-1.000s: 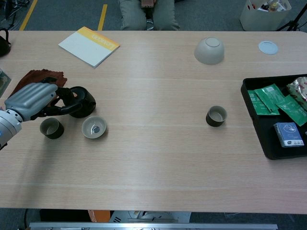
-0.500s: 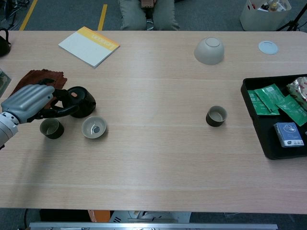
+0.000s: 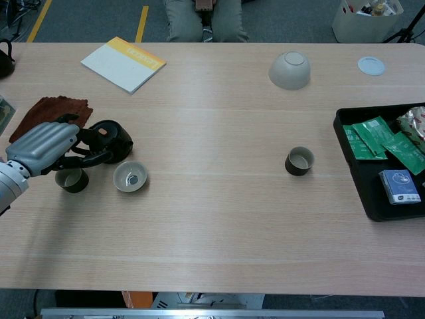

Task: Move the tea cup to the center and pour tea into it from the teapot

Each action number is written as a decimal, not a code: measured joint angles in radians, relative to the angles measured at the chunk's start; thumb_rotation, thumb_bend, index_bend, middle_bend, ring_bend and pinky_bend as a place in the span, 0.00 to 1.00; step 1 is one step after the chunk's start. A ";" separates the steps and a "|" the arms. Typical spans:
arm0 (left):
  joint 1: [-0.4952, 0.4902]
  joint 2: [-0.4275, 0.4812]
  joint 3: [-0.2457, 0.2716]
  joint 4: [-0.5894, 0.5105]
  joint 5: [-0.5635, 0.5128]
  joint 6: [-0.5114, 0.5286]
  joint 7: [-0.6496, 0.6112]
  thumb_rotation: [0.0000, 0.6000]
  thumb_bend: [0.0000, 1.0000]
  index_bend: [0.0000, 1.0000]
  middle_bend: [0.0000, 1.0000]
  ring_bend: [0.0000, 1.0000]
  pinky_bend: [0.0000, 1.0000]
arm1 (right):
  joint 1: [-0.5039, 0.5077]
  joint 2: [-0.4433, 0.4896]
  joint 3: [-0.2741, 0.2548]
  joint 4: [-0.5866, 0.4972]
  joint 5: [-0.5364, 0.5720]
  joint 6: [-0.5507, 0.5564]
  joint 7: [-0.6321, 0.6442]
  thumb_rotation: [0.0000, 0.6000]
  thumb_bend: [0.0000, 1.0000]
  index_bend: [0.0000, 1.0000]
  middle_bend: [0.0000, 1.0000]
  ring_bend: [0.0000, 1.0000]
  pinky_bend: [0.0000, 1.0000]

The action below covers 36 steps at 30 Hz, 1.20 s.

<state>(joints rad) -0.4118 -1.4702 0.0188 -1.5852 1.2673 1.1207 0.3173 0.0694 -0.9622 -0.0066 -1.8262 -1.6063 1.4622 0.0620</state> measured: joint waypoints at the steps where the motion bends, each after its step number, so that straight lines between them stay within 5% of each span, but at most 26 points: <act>1: 0.000 -0.001 0.000 0.000 0.000 -0.002 0.000 0.00 0.08 0.40 0.44 0.31 0.00 | 0.000 0.000 0.000 0.000 0.000 0.000 0.001 1.00 0.34 0.13 0.21 0.03 0.12; 26: 0.024 -0.024 0.012 0.010 -0.014 -0.017 0.019 0.00 0.08 0.41 0.46 0.31 0.00 | -0.002 0.001 0.000 0.006 0.003 0.000 0.014 1.00 0.34 0.13 0.21 0.03 0.12; 36: 0.023 -0.039 0.001 0.031 -0.025 -0.025 0.023 0.00 0.08 0.53 0.59 0.38 0.00 | -0.004 -0.002 0.003 0.011 0.008 0.003 0.018 1.00 0.34 0.13 0.21 0.03 0.12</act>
<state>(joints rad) -0.3889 -1.5090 0.0197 -1.5540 1.2419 1.0955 0.3406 0.0659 -0.9640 -0.0032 -1.8154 -1.5986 1.4649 0.0802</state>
